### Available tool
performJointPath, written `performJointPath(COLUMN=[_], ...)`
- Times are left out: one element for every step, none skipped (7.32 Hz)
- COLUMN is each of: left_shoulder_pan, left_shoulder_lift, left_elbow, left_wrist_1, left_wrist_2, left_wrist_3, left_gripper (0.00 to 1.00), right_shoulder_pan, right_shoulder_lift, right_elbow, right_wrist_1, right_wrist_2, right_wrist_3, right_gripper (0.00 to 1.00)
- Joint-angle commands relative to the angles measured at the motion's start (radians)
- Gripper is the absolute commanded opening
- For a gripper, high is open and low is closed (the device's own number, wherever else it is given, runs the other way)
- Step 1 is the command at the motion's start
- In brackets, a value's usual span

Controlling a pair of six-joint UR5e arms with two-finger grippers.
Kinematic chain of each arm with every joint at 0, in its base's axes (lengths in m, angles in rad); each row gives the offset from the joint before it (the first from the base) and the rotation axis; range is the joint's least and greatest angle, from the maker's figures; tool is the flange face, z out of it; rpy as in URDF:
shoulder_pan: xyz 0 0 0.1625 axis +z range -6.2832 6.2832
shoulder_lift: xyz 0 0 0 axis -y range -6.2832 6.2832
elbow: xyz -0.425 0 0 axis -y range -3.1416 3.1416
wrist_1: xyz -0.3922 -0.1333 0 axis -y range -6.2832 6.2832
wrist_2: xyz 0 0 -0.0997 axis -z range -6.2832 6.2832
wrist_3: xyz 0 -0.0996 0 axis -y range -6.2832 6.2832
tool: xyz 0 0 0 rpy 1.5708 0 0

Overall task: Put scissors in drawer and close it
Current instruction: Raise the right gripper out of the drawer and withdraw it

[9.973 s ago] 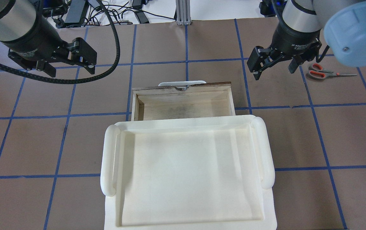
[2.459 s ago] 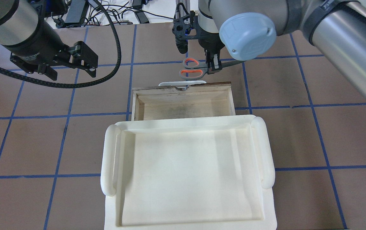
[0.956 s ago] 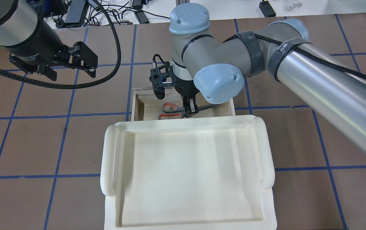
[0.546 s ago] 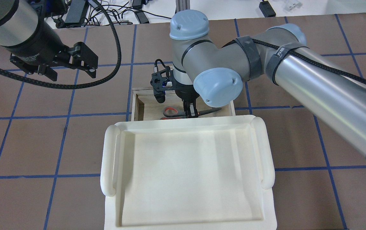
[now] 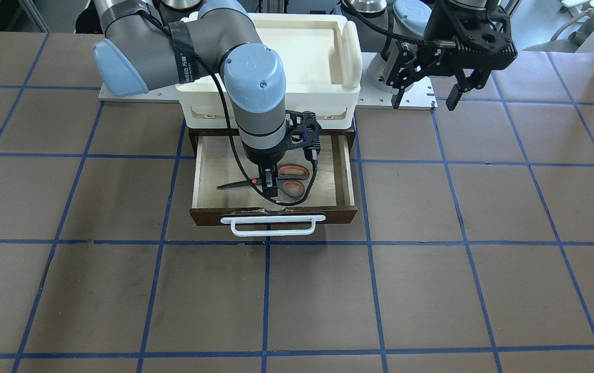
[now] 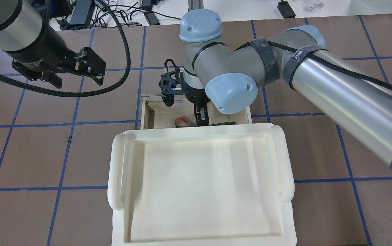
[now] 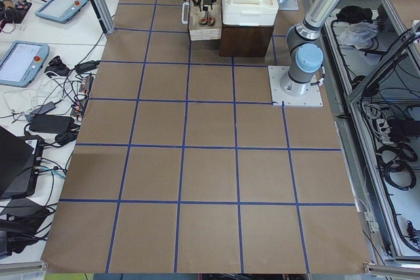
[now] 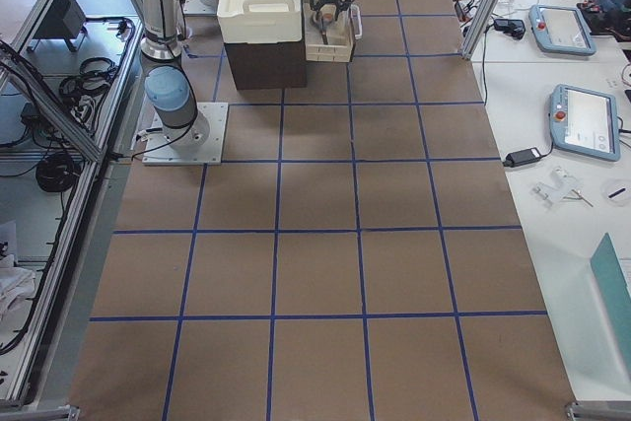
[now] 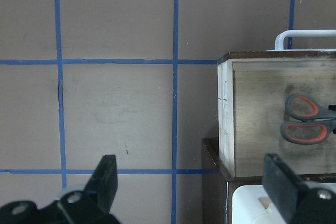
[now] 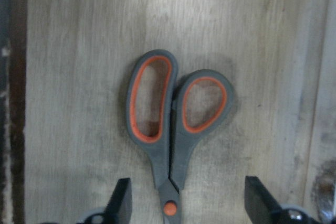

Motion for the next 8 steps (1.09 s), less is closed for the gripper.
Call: performJointPath(left_shoulder_pan=[-0.001, -0.001, -0.013, -0.023, -0.026, -0.041, -0.07, -0.087], left_shoulder_lift=[-0.005, -0.034, -0.048, -0.079, -0.129, -0.193, -0.255, -0.322], left_elbow=[0.001, 0.015, 0.026, 0.052, 0.12, 0.186, 0.226, 0.24], left_wrist_1=[0.007, 0.014, 0.017, 0.033, 0.031, 0.031, 0.037, 0.086], left_wrist_2=[0.0, -0.001, -0.001, -0.001, -0.003, -0.002, 0.0, 0.0], left_wrist_3=[-0.002, -0.004, -0.007, -0.007, -0.007, -0.016, -0.034, -0.066], left_gripper=[1.0, 1.0, 1.0, 1.0, 1.0, 1.0, 1.0, 1.0], right_shoulder_pan=[-0.019, -0.047, -0.088, -0.136, -0.177, -0.225, -0.287, -0.336], right_shoulder_lift=[-0.045, -0.063, -0.07, -0.08, -0.093, -0.123, -0.146, -0.153], right_elbow=[-0.008, -0.032, -0.058, -0.063, -0.063, -0.063, -0.063, -0.063], right_wrist_1=[-0.038, -0.058, -0.057, -0.052, -0.042, 0.039, 0.076, 0.108], right_wrist_2=[0.003, -0.011, -0.014, -0.019, -0.019, -0.031, -0.028, -0.016], right_wrist_3=[0.277, 0.424, 0.657, 0.868, 0.989, 1.033, 1.041, 1.041], right_gripper=[1.0, 1.0, 1.0, 1.0, 1.0, 1.0, 1.0, 1.0])
